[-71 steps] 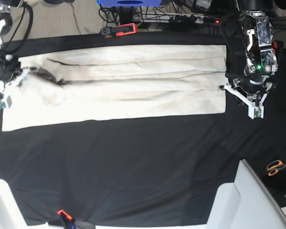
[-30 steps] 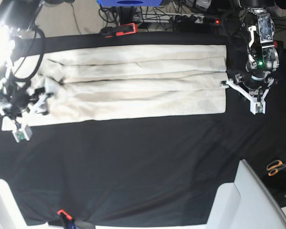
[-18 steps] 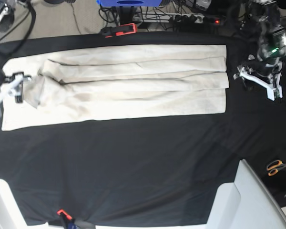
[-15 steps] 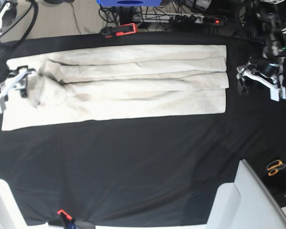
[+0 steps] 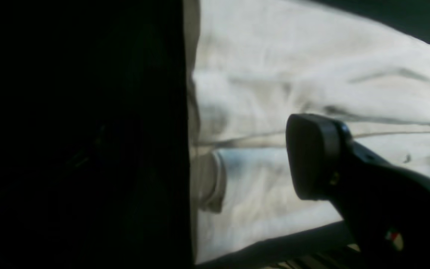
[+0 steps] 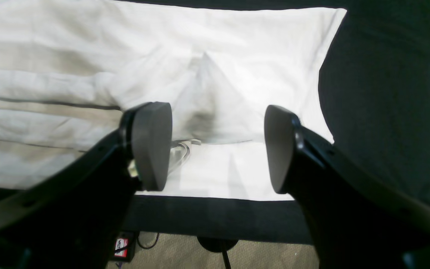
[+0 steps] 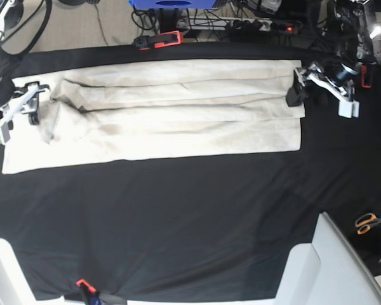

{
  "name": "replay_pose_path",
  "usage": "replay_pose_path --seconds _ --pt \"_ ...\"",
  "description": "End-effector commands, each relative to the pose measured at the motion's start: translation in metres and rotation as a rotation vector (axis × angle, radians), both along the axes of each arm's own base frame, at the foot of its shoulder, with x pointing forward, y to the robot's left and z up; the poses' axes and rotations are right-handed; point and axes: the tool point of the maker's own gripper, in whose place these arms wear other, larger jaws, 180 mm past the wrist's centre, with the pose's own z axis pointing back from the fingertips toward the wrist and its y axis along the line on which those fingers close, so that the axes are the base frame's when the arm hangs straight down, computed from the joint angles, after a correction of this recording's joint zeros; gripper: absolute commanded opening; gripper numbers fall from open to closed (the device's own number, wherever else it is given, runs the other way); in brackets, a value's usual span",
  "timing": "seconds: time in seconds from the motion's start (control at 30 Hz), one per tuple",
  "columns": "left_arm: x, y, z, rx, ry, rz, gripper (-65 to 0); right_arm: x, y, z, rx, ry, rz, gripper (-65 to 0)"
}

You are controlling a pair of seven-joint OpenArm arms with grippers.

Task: Fold the T-shirt properly
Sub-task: 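Grasp the hem end of the folded strip with the left gripper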

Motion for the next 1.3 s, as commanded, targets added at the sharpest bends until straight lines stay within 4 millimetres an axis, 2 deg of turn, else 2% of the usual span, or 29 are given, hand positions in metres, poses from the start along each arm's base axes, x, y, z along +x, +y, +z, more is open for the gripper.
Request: replay_pose_path --seconds 0.0,0.2,0.5,0.83,0.9,1.0,1.17,1.27 --pt "0.011 0.007 0.009 -0.001 -0.045 0.009 -5.8 0.005 0.001 0.009 0.0 -0.041 0.009 -29.3" --pt "0.01 0.009 -0.006 -0.029 -0.009 0.038 -6.1 0.002 0.001 0.007 0.001 -0.033 0.011 -29.3" --pt "0.015 -0.044 -0.019 -0.089 0.018 -0.079 -6.3 0.002 0.002 0.007 0.004 -0.033 0.01 -29.3" --pt "0.012 -0.053 -0.022 -0.109 0.024 -0.071 -7.7 0.002 0.002 0.007 0.004 -0.033 0.01 -29.3" --pt "0.012 -0.052 -0.022 -0.109 0.024 -0.07 -13.2 0.002 0.002 0.007 0.004 -0.033 0.01 -29.3" --pt "0.012 -0.053 -0.022 -0.111 0.024 -0.069 -27.3 0.002 0.002 0.007 0.004 -0.033 0.01 -29.3" --pt "0.013 -0.053 -0.022 -0.11 0.022 -0.069 -46.2 0.002 0.002 0.007 0.004 -0.033 0.01 -29.3" --pt "0.013 -0.055 -0.023 -0.101 0.028 -0.083 -59.9 0.002 0.002 0.007 0.004 -0.033 0.01 -29.3"
